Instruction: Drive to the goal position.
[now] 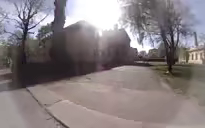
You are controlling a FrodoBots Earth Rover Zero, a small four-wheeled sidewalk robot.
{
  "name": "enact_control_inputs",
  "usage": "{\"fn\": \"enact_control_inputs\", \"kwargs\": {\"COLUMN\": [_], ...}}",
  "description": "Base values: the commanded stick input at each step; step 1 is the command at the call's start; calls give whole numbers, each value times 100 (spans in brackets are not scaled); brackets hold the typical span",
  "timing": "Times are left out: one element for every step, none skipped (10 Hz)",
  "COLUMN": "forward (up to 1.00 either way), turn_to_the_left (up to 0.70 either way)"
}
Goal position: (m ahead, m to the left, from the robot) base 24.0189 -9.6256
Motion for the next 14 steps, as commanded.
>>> {"fn": "enact_control_inputs", "kwargs": {"forward": [100, 100, 100, 100, 100, 100, 100, 100, 100, 100, 100, 100, 100, 100], "turn_to_the_left": [-16, 0, 0, -39, -5, -26, -29, 0, 0, 0, 0, 0, 0, 0]}}
